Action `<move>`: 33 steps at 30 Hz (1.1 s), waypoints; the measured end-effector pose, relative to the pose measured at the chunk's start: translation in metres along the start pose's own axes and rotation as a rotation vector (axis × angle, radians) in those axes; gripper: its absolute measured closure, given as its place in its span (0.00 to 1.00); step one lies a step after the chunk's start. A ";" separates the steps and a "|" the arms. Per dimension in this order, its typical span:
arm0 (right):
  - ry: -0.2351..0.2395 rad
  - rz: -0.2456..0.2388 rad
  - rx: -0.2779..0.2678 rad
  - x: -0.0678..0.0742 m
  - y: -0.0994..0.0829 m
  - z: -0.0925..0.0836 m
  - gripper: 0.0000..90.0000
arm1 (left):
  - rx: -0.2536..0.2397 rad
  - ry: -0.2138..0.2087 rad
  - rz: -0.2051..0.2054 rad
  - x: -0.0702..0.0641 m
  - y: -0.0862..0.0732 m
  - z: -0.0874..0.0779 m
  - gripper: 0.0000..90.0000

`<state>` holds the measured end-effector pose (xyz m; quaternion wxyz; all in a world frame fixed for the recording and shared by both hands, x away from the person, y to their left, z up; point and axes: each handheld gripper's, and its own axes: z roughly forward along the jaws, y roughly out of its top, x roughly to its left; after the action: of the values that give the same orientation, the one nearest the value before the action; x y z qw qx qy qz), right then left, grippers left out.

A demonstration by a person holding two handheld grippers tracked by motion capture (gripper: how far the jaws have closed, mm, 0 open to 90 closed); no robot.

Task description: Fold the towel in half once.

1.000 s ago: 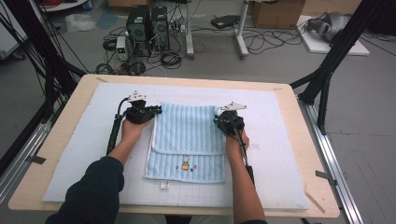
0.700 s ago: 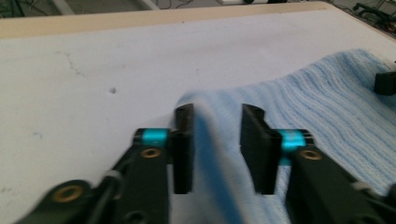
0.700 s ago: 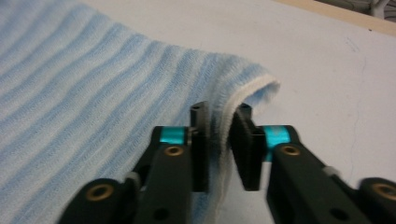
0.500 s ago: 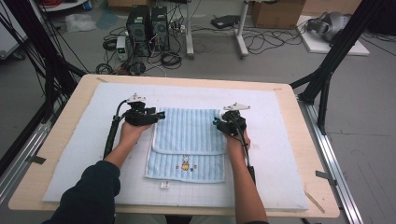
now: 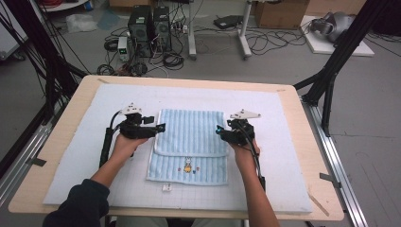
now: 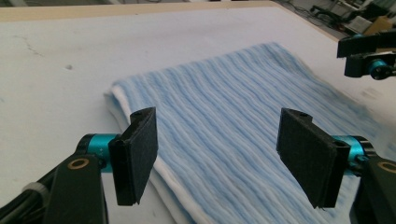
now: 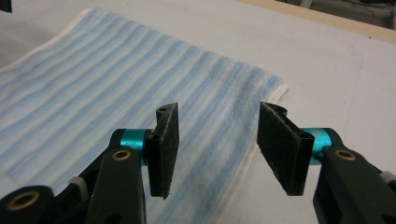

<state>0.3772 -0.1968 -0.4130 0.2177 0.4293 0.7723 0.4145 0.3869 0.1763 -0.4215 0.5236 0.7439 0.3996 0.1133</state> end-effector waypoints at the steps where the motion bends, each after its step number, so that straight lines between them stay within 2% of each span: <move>1: 0.008 0.001 0.000 0.002 -0.002 -0.004 0.53 | 0.001 -0.001 0.011 -0.003 -0.002 -0.003 0.34; 6: 0.027 -0.016 0.006 0.009 -0.017 -0.023 0.48 | -0.010 -0.011 0.013 -0.013 -0.015 -0.016 0.36; 12: 0.058 0.001 -0.009 0.017 -0.039 -0.039 0.50 | 0.034 -0.008 0.020 -0.021 -0.034 -0.026 0.42; 15: 0.059 -0.010 0.016 0.020 -0.049 -0.040 0.51 | 0.049 -0.002 0.030 -0.025 -0.042 -0.029 0.44; 18: 0.060 -0.001 0.024 0.020 -0.055 -0.042 0.51 | 0.081 0.018 0.066 -0.026 -0.051 -0.032 0.45; 20: 0.057 -0.004 0.029 0.021 -0.056 -0.044 0.51 | 0.087 0.011 0.063 -0.024 -0.056 -0.032 0.48; 24: 0.061 -0.019 0.031 0.022 -0.057 -0.047 0.52 | 0.072 0.004 0.077 -0.027 -0.054 -0.034 0.48; 28: 0.085 -0.041 0.046 0.025 -0.059 -0.047 0.52 | 0.099 0.008 0.105 -0.030 -0.056 -0.032 0.50; 30: 0.089 -0.051 0.046 0.027 -0.058 -0.045 0.51 | 0.104 0.018 0.099 -0.031 -0.056 -0.029 0.51; 33: 0.087 -0.066 0.061 0.031 -0.059 -0.035 0.51 | 0.146 0.044 0.138 -0.034 -0.055 -0.025 0.56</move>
<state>0.3082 -0.2035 -0.4415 0.1844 0.3916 0.8072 0.4015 0.3234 0.1763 -0.4499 0.4502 0.8030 0.3660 0.1357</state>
